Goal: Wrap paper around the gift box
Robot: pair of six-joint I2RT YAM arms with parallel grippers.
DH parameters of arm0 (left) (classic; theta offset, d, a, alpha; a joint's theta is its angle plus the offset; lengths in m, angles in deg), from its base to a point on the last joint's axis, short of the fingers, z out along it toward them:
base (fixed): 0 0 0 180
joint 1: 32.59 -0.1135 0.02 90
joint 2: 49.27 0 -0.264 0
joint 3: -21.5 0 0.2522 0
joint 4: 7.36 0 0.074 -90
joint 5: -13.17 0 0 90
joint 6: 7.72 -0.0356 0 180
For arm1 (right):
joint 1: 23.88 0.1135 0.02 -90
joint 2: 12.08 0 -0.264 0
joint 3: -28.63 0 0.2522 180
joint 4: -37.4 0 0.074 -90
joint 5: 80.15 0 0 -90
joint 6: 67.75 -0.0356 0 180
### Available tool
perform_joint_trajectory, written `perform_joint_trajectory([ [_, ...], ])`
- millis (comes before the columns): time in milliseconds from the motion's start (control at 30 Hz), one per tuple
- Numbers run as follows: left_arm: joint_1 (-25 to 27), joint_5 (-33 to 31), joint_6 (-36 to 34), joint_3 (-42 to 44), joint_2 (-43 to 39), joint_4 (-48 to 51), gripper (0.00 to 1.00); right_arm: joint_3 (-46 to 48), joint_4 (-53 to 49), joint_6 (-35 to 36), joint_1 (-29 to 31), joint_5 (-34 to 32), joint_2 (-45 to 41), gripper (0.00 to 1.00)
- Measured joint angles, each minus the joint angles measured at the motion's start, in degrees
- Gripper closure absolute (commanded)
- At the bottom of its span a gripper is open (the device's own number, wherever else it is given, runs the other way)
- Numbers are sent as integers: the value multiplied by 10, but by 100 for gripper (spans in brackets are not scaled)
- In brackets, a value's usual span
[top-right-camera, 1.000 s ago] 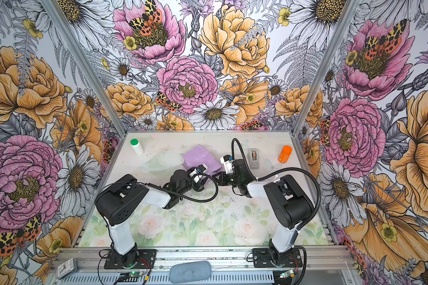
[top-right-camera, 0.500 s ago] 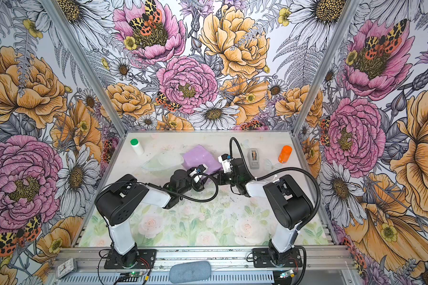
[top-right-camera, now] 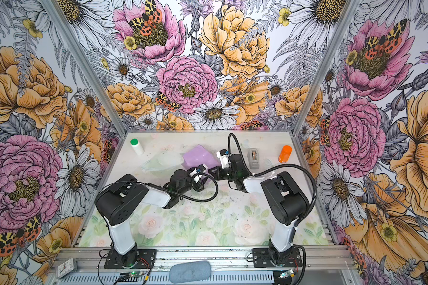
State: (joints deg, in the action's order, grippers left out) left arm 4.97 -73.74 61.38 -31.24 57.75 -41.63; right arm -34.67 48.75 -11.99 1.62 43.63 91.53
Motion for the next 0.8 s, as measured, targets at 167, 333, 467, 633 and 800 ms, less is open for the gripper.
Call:
perform_joint_trajectory([
  [167,0,0,0,0,0,0,41,-14,-6,0,0,-13,16,100],
  [333,0,0,0,0,0,0,41,-21,-13,1,0,-25,19,100],
  [467,0,0,0,0,0,0,41,-20,-32,7,0,-34,6,93],
  [633,0,0,0,0,0,0,41,-8,-74,24,-3,-47,-55,87],
  [800,0,0,0,0,0,0,41,0,-82,35,-4,-51,-96,91],
])
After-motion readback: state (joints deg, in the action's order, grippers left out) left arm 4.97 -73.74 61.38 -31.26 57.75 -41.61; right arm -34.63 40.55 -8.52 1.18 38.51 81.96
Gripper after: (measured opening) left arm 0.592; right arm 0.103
